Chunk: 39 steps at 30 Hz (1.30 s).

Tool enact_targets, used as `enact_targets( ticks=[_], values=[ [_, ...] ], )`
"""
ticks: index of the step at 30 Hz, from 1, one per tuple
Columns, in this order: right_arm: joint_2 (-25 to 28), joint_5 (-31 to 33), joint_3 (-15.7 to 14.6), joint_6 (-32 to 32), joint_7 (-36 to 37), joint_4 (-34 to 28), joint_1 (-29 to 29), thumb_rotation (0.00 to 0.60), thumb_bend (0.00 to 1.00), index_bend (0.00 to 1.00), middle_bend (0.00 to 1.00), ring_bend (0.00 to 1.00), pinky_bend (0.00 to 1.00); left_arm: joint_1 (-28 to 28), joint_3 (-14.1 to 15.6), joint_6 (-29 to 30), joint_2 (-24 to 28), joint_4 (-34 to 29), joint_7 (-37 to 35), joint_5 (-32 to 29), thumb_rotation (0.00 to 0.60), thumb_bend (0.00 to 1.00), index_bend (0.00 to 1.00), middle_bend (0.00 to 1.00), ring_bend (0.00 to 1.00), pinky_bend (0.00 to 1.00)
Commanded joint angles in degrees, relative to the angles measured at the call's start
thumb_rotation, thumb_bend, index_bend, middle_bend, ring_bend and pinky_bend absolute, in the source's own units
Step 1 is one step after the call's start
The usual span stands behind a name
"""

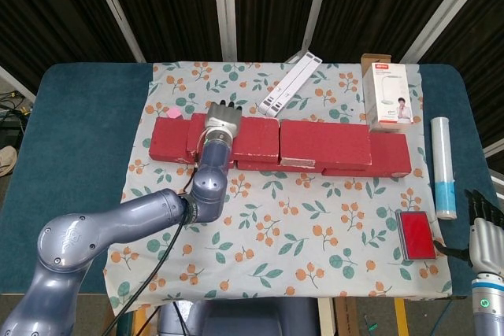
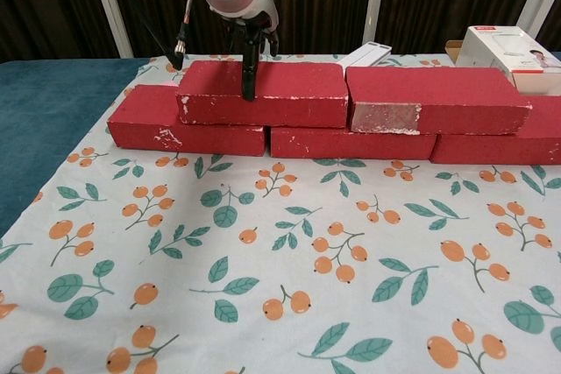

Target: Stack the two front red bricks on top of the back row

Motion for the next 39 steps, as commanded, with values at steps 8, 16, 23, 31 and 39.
enact_targets(
  ticks=[8, 16, 23, 31, 39],
  values=[
    [0.0, 0.3, 0.0, -0.2, -0.1, 0.1, 0.1, 0.6, 0.03, 0.0, 0.0, 0.0, 0.0, 6.5, -4.1, 3.4, 15.4, -19.6, -3.6, 1.1, 0.6, 0.0, 0.0, 0.01, 0.0, 0.13],
    [0.0, -0.5, -0.3, 0.4, -0.4, -0.6, -0.1, 0.6, 0.03, 0.0, 0.0, 0.0, 0.0, 15.9, -1.1, 3.6, 27.5, -32.2, -7.7, 1.6, 0.6, 0.0, 0.05, 0.15, 0.0, 0.13],
    [-0.2, -0.8, -0.4, 0.4, -0.6, -0.7, 0.0, 0.6, 0.03, 0.0, 0.0, 0.0, 0.0, 22.1, 3.9, -3.0, 29.9, -32.7, -14.5, 6.5, 0.6, 0.0, 0.25, 0.25, 0.01, 0.13],
    [-0.7, -1.1, -0.4, 0.9, -0.7, -0.6, 0.0, 0.6, 0.03, 0.0, 0.0, 0.0, 0.0, 22.4, 9.4, -7.6, 26.5, -28.4, -20.7, 11.7, 0.6, 0.0, 0.23, 0.23, 0.02, 0.13],
    [-0.7, -1.2, -0.2, 1.1, -0.1, -0.4, -0.2, 0.6, 0.03, 0.0, 0.0, 0.0, 0.0, 19.0, 13.5, -8.2, 23.1, -25.8, -24.0, 13.4, 0.6, 0.0, 0.21, 0.23, 0.02, 0.13]
  ],
)
